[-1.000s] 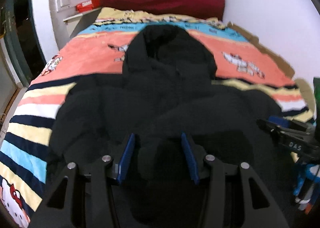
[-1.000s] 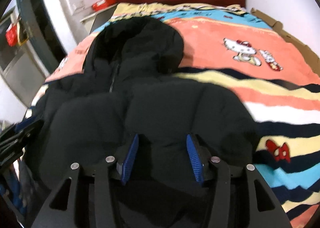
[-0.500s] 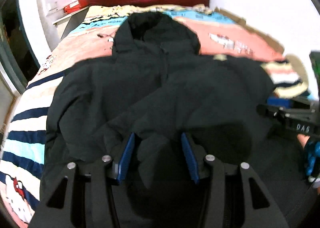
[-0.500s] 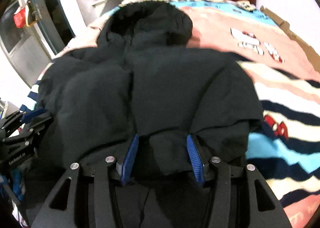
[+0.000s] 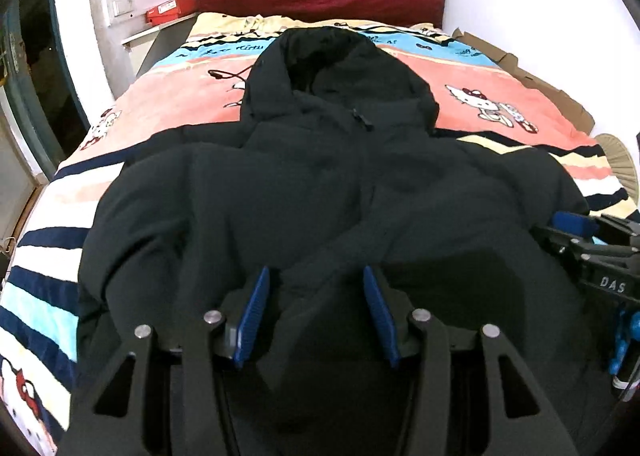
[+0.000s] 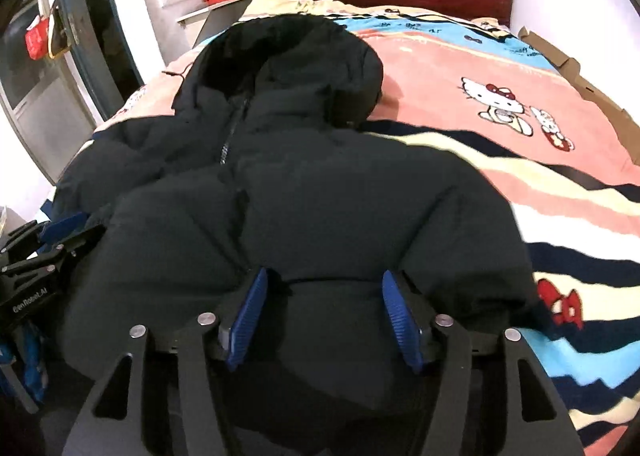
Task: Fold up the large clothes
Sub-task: 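Release the sleeve and smooth the jacket front with both grippers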
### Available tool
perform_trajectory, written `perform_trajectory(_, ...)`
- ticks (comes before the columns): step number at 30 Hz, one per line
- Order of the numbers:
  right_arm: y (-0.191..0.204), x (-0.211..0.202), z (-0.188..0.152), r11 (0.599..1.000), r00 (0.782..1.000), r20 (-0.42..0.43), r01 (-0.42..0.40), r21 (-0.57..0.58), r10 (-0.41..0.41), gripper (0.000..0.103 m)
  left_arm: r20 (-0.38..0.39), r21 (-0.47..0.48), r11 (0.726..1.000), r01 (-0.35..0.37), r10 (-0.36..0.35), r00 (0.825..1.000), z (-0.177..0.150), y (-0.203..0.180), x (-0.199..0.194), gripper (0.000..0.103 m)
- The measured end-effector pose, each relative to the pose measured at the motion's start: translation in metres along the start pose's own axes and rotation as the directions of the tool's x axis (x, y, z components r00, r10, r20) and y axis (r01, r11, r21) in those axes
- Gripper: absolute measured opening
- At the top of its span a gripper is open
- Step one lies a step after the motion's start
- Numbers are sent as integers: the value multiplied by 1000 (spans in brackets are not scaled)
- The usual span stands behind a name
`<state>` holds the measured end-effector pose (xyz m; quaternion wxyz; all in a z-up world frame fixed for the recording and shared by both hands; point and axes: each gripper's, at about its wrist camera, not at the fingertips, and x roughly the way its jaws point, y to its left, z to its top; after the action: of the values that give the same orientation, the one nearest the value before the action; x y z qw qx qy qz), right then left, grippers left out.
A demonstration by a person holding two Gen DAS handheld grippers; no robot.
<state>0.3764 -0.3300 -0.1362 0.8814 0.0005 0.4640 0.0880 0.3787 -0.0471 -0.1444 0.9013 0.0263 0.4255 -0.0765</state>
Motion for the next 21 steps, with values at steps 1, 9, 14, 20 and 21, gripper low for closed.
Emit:
perform_trajectory(1, -3, 1, -1, 1000, 1000, 0, -5, 8, 5, 60, 3, 1, 1000, 0, 0, 1000, 1, 0, -1, 47)
perform_trajectory(9, 0, -27, -4, 1000, 999, 44, 19, 7, -20, 60, 91, 44, 999, -10, 6, 996, -6, -13, -36, 47)
perform_trajectory(14, 19, -44, -12, 998, 995, 84, -52, -25, 54, 60, 102, 65, 998, -2, -5, 995, -13, -20, -43, 47)
perform_trajectory(20, 29, -27, -22, 996, 997, 40, -64, -57, 66, 61, 80, 61, 998, -2, -3, 997, -19, -18, -35, 47)
perform_trajectory(21, 28, -25, -23, 997, 997, 33, -66, -52, 68, 62, 77, 59, 998, 0, -4, 997, -19, -18, -33, 47)
